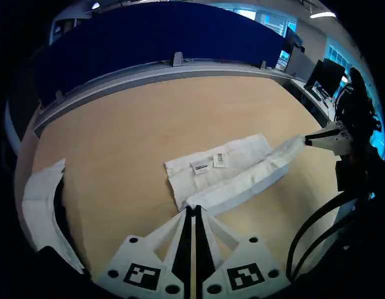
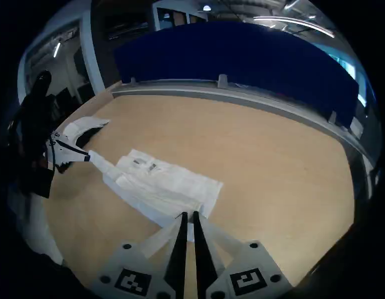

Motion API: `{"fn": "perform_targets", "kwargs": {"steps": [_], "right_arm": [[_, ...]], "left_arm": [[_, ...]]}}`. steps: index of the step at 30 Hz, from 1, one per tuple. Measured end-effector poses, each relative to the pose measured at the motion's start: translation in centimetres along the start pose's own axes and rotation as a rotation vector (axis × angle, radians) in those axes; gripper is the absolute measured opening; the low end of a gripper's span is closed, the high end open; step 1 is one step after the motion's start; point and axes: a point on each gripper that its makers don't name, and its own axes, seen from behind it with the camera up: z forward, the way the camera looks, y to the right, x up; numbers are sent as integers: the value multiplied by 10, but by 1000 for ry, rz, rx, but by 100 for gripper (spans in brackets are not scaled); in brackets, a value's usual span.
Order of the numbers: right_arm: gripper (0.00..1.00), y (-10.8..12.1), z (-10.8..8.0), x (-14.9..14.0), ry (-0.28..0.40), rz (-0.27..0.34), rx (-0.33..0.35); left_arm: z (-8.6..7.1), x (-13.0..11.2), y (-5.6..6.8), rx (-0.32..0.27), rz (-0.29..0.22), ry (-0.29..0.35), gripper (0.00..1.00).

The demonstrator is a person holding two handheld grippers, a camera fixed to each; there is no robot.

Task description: Fold towel

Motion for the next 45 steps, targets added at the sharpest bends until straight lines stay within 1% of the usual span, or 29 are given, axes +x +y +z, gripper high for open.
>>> {"fn": "perform_targets", "kwargs": {"steps": [6,11,15,21,26,32,36,41,45], "right_arm": [[8,9,20,-1,-21,-1,-8],[8,12,36,-7,-46,22,-4],[8,13,47,-12,-62,42,-1],[8,16,57,-17,-85,38,-1],[8,16,66,-20,-101,35,-1],[9,12,72,-19,-107,42,8],[10,14,75,-20,-116,44,-1],[11,16,79,-19,-120,52,-5],[11,18,80,-13,-115,67,-5]], "left_arm": [[20,1,-8,12,-3,-28,5],[38,-2,-16,20,-6,-59,5],[50,-3,-19,16,-26,-78,5],[64,-6,-23,7,-51,-98,6],[70,-8,-25,5,-55,-110,7],[76,-10,-27,7,-46,-124,10],[79,-8,-30,9,-46,-125,12],[83,-3,-33,6,-59,-128,13],[85,1,-34,-4,-69,-129,18]]}}
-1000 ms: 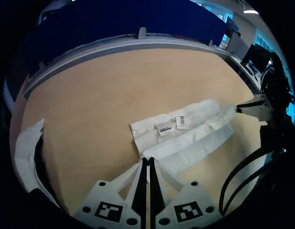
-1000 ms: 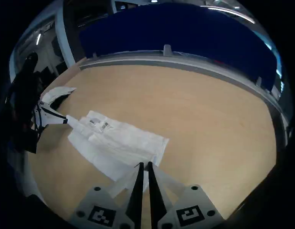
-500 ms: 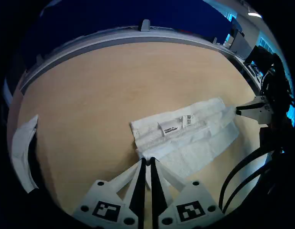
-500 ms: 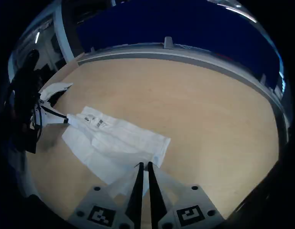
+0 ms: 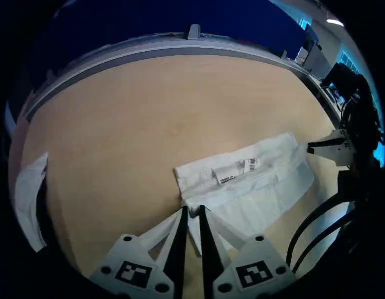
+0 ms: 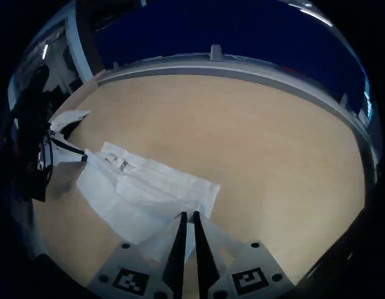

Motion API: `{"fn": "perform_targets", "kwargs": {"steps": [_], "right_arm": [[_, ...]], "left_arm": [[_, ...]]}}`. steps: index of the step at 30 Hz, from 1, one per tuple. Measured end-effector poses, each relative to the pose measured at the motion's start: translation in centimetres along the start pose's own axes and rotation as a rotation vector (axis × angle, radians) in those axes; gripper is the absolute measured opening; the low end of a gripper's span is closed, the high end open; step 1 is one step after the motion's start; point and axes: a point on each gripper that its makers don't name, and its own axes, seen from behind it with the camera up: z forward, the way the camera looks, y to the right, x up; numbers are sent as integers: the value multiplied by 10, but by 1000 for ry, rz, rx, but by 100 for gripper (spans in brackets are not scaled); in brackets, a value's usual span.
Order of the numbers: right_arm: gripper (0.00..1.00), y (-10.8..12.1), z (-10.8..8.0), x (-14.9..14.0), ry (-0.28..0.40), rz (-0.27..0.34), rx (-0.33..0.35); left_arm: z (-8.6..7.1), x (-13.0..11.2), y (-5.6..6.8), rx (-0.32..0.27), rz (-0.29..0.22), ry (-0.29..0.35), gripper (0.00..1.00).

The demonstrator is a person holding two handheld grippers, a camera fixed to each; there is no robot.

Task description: Fold towel

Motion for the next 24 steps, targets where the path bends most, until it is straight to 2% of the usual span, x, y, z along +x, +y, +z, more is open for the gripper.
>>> {"fn": "perform_targets", "kwargs": {"steps": [6,10,14,16,20,24], "right_arm": [[13,3,3,9,7,15,0],[20,4,7,12,6,17,-5],[39,7,10,15,7,18,-22],[47,9,11,17,10,19,-32],[57,14,14,21,19,20,-55],[66,18,17,26,33,27,-75]], "left_arm": [[2,8,-2,-12,-6,1,24],[5,11,-2,-17,-8,2,32],[7,15,-4,-19,-9,11,42],[8,17,-5,-19,-7,16,55],[10,21,-8,-11,1,23,68],[12,25,-13,4,15,29,76]]}}
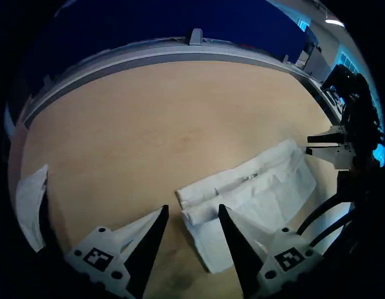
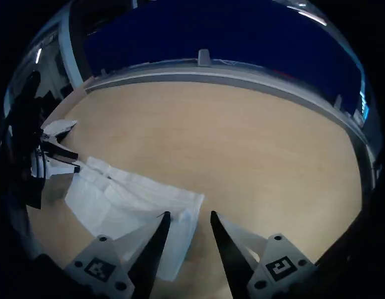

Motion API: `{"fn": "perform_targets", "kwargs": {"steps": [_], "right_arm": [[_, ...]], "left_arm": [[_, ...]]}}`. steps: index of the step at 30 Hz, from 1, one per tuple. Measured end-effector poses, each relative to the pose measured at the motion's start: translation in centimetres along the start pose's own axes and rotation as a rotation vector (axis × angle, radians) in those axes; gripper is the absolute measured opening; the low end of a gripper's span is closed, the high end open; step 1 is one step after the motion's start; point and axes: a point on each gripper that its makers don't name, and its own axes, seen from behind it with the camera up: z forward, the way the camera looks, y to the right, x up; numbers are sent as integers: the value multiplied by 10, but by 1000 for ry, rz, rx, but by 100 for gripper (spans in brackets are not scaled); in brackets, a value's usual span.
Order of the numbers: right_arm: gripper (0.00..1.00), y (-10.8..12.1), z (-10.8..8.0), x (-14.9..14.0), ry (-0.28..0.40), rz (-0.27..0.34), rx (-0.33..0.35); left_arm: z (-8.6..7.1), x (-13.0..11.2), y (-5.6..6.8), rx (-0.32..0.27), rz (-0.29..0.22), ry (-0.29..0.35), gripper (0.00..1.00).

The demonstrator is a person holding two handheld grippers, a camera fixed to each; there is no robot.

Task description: Fold towel

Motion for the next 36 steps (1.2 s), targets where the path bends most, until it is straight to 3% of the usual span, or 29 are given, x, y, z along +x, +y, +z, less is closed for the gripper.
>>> {"fn": "perform_targets", "kwargs": {"steps": [8,12,26,36], "right_arm": [[86,10,3,7,9,30,-38],[100,16,5,10,19,45,-64],[100,27,-1,24,78,63,-115],[100,26,-11,16,76,78,-103]], "left_arm": [[-7,4,-5,8,35,10,92],[-12,0,-6,5,53,8,93],[-13,-7,-17,35,57,8,93],[-18,-2,-18,36,54,24,93]]}}
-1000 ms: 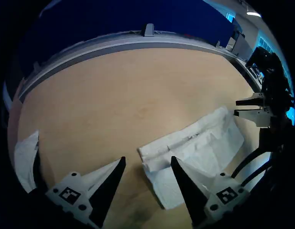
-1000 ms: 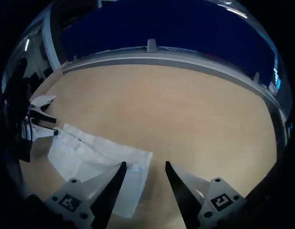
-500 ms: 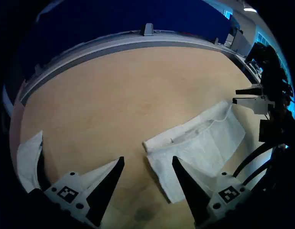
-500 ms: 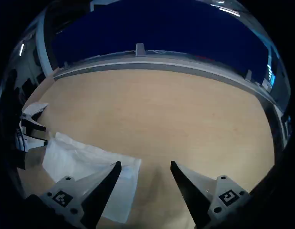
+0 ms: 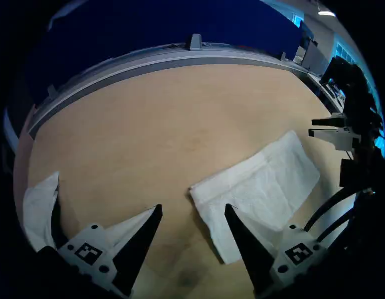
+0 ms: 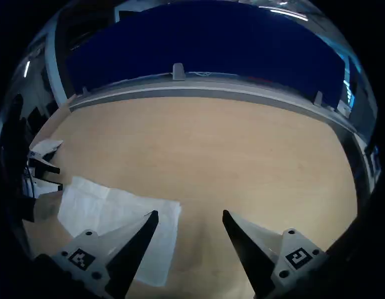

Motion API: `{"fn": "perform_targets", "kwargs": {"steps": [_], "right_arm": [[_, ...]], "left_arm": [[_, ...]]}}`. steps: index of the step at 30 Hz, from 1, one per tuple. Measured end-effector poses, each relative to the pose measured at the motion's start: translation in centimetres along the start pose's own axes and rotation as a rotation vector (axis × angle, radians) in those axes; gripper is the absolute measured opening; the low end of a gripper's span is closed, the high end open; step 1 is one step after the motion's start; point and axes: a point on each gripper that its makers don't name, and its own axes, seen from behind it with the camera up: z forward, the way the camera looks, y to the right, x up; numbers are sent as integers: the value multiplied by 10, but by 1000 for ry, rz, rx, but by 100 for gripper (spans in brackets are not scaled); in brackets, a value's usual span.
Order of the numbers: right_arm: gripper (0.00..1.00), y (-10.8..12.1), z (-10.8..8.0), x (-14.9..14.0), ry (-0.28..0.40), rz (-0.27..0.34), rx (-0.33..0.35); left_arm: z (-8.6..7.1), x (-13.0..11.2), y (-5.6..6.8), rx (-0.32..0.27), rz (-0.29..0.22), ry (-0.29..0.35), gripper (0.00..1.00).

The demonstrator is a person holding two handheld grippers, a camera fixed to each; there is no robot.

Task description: Fold towel

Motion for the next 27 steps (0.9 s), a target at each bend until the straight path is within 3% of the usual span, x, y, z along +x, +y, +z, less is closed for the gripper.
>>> {"fn": "perform_targets", "kwargs": {"steps": [15,27], "right_arm": [[100,-12,-10,-15,-24,-37,30],[100,-22,-29,-52,-61,-43,47]], "left_arm": [[-9,-8,3,-2,-15,8,93],[-35,-40,4,24,-67,25,93]]}}
